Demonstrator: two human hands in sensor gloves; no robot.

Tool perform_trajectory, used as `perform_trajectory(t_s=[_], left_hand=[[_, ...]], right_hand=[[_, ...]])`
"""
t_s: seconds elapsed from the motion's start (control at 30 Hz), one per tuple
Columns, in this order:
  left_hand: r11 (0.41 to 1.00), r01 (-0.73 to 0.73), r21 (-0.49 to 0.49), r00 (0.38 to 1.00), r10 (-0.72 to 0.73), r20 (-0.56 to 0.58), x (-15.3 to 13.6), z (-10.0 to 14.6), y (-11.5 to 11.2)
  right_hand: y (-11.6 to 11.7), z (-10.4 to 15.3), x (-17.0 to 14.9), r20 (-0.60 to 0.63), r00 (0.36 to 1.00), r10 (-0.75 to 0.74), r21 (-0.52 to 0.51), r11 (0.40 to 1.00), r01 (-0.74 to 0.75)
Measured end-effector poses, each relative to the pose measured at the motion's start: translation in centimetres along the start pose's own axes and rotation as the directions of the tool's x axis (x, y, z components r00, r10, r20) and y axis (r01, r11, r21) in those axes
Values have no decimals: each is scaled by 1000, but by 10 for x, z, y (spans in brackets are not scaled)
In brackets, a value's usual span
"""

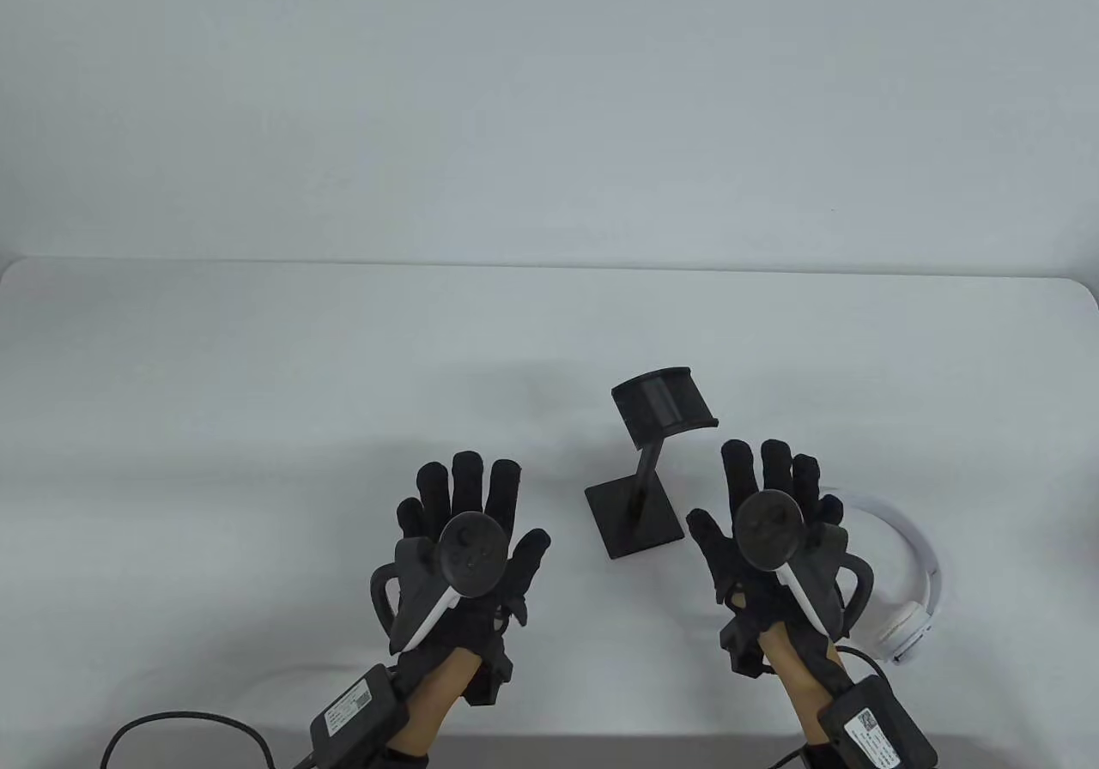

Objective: Hang over-ear headphones on headphone stand

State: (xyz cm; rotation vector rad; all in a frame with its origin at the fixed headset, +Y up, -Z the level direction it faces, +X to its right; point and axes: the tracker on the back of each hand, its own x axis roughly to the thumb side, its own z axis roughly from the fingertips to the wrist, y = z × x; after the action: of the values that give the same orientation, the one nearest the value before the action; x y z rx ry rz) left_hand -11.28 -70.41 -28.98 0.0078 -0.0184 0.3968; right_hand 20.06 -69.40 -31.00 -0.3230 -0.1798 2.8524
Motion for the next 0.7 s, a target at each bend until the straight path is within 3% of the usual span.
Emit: perform_trajectory(t_s=[0.47, 0.7], left_hand=[[1000, -3, 7, 1000, 3, -4, -1, 1, 2], [1000, -4, 30, 1000, 5, -14, -2, 1, 5]], right_hand=[[1, 3, 1, 18, 1000, -24, -12, 1000, 24], [-1, 5, 0, 31, 998, -60, -101, 993, 63]])
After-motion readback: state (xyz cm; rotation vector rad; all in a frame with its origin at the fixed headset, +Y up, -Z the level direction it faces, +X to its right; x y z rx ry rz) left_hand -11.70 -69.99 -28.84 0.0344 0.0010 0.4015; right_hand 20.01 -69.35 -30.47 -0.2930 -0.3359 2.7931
